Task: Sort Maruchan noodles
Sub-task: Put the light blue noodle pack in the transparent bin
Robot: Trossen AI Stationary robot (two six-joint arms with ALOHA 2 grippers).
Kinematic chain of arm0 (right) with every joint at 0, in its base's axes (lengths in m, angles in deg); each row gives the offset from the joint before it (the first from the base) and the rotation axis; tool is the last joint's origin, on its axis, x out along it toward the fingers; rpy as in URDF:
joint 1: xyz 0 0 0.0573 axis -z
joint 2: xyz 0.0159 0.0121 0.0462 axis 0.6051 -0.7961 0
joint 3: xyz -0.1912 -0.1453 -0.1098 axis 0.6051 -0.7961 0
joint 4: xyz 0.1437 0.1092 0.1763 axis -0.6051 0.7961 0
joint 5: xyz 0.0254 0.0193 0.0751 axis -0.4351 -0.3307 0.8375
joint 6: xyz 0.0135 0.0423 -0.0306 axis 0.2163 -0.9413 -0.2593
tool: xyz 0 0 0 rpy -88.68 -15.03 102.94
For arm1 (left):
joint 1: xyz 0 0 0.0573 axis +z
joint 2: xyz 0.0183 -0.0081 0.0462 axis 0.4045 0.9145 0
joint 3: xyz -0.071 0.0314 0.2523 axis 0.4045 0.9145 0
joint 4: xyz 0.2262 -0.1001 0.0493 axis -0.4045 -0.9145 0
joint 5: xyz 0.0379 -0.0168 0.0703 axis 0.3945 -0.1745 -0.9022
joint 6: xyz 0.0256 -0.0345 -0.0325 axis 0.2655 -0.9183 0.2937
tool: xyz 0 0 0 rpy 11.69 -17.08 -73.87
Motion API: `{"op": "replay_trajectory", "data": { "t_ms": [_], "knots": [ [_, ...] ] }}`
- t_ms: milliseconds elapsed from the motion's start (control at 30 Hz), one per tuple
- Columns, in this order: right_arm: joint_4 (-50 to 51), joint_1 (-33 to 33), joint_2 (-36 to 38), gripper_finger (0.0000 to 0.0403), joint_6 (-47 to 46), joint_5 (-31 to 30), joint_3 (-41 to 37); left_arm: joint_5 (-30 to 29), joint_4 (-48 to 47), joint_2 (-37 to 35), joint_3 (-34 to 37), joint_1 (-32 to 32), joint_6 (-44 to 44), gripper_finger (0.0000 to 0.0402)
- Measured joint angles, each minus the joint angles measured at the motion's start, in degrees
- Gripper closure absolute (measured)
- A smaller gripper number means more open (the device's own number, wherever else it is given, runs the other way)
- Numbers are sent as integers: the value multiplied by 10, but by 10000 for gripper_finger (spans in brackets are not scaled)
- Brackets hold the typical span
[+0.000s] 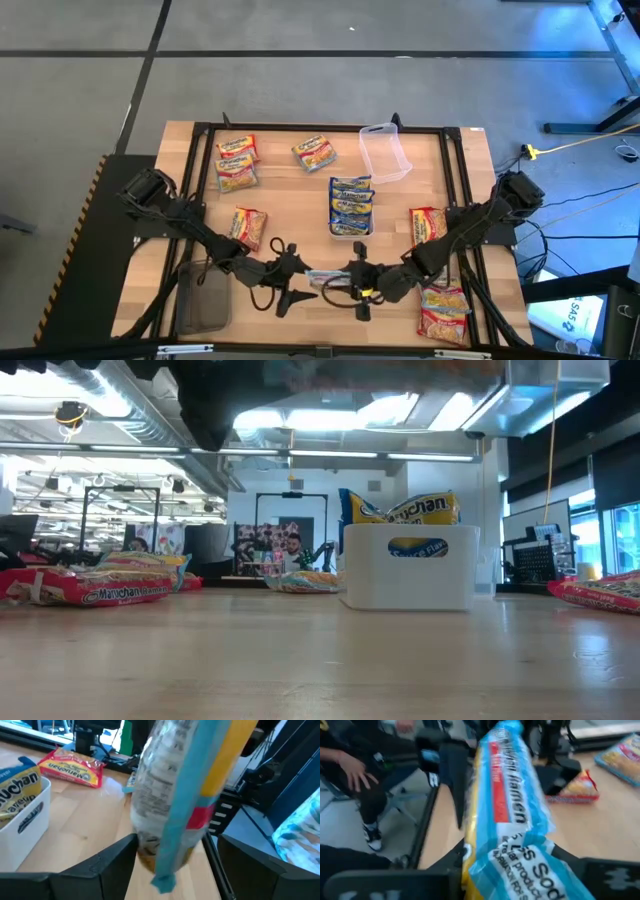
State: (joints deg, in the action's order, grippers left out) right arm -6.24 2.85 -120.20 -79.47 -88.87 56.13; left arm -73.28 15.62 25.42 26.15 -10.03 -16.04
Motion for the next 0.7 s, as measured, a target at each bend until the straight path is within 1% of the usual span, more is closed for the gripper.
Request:
{"op": "replay_trajectory", "data": {
  "t_ms": [167,300,400,533,700],
  "knots": [
    [-48,17,0,303,24,13,0,-12,18,0,0,5,21,129],
    [-44,26,0,306,30,55,0,-13,19,0,0,10,31,129],
    [-48,26,-1,307,33,56,0,-13,27,0,0,10,31,132],
    [-53,32,-1,301,34,27,0,-14,43,0,0,17,29,140],
    [-56,34,-1,297,47,28,0,-15,48,0,0,20,24,178]
  ]
}}
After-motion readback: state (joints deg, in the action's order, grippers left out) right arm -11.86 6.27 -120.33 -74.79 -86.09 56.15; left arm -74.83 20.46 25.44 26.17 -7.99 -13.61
